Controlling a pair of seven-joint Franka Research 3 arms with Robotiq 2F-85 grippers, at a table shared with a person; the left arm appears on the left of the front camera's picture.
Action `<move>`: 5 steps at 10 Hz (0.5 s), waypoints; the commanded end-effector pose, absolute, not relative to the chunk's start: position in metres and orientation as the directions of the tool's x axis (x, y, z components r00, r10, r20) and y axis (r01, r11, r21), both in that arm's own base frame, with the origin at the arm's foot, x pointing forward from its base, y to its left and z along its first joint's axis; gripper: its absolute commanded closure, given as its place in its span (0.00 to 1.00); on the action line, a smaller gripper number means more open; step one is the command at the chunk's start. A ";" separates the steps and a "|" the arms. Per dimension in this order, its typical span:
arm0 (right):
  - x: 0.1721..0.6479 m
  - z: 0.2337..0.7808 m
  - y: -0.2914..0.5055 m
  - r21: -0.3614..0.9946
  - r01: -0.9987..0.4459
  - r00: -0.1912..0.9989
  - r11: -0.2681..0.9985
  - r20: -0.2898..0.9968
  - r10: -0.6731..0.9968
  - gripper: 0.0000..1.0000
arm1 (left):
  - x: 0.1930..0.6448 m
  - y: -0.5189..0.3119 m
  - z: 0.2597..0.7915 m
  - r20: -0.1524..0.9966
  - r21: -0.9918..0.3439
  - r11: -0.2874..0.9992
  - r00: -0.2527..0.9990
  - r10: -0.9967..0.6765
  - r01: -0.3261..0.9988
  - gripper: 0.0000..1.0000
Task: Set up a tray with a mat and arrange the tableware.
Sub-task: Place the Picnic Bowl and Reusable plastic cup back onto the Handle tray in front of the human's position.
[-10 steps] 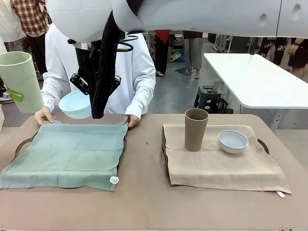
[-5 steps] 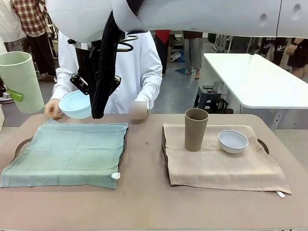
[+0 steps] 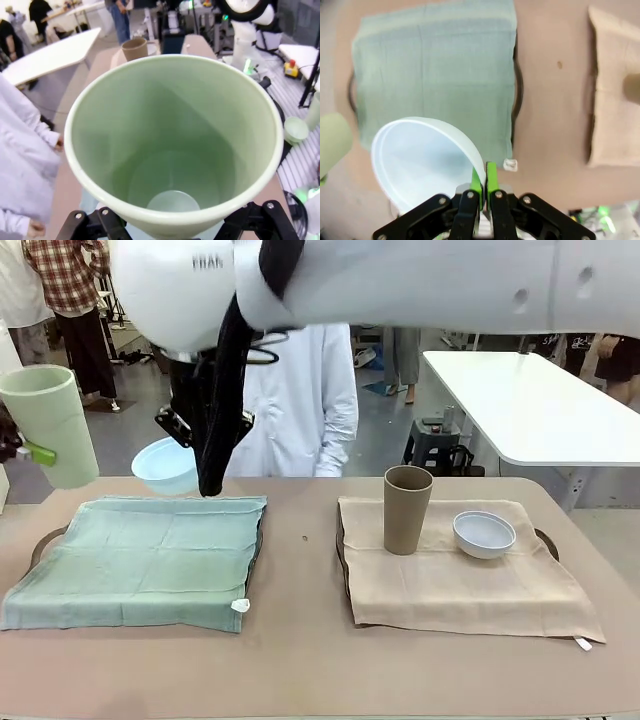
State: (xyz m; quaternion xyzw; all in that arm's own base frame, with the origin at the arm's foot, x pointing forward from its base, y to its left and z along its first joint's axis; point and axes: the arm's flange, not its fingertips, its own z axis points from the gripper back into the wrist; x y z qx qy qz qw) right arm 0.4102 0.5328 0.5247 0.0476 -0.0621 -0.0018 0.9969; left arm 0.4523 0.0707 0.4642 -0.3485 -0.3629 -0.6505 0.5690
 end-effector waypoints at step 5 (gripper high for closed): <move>0.451 0.400 0.546 0.219 0.008 0.998 0.976 0.066 -0.023 0.95 | 0.503 0.078 0.353 0.900 0.072 -0.146 -0.127 -0.418 0.987 0.16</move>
